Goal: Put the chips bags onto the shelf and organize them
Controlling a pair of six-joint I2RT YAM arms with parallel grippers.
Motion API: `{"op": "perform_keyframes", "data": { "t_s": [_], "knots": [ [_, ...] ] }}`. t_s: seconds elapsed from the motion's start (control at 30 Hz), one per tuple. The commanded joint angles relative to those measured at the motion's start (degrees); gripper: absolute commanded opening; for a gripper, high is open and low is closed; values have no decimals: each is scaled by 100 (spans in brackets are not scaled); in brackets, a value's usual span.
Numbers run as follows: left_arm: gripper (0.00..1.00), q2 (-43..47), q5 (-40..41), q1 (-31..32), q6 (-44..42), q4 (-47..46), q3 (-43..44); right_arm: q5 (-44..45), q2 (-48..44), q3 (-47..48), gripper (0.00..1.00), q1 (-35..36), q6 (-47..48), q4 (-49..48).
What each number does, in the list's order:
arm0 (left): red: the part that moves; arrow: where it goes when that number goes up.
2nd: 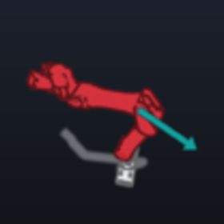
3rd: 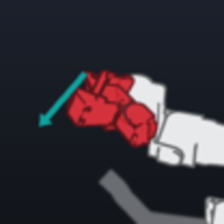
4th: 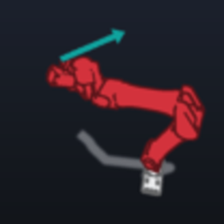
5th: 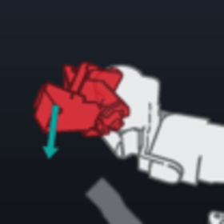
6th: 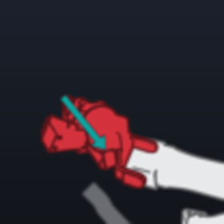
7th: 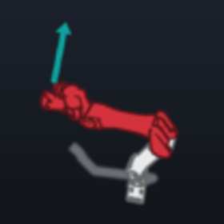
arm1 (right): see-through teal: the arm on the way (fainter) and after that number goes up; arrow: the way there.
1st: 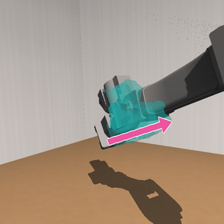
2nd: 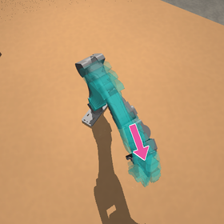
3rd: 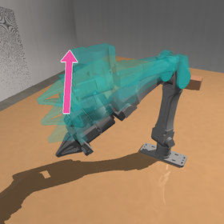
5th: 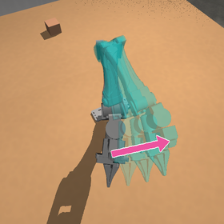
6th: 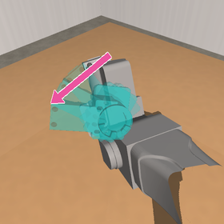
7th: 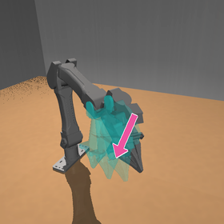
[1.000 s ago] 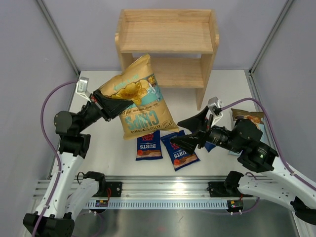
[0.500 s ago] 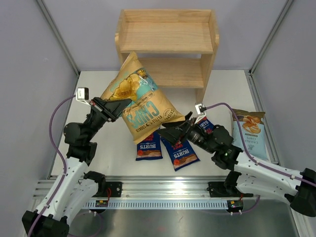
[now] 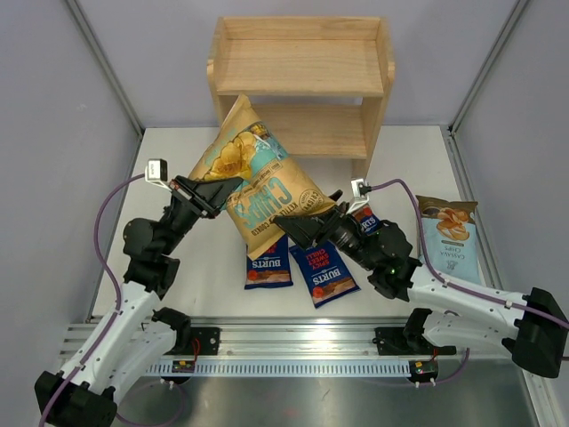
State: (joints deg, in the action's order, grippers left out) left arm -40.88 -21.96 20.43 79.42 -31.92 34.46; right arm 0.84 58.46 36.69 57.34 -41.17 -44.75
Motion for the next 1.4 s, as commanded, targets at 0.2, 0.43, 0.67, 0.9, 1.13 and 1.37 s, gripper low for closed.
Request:
{"op": "perform_keyframes", "data": {
  "t_s": [0.2,0.43,0.67,0.9,1.13,1.37],
  "knots": [
    [14,-244,-598,243,-418,-254,158,944,227,358,63,14,-84,-420],
    [67,176,14,243,-1507,1561,333,1567,96,-337,24,-39,-462,-1105],
    [99,800,2498,243,-2964,4719,1010,1937,-53,-619,21,-188,-796,-1001],
    [99,767,2926,243,-4714,6608,2055,1937,157,-672,21,-864,-1805,-895],
    [99,1221,3328,251,-5797,7306,2303,2271,762,-215,21,-1287,-2114,-694],
    [99,2223,4092,243,-5991,7095,1284,2965,1905,531,23,-1384,-2150,-983]
  ]
}}
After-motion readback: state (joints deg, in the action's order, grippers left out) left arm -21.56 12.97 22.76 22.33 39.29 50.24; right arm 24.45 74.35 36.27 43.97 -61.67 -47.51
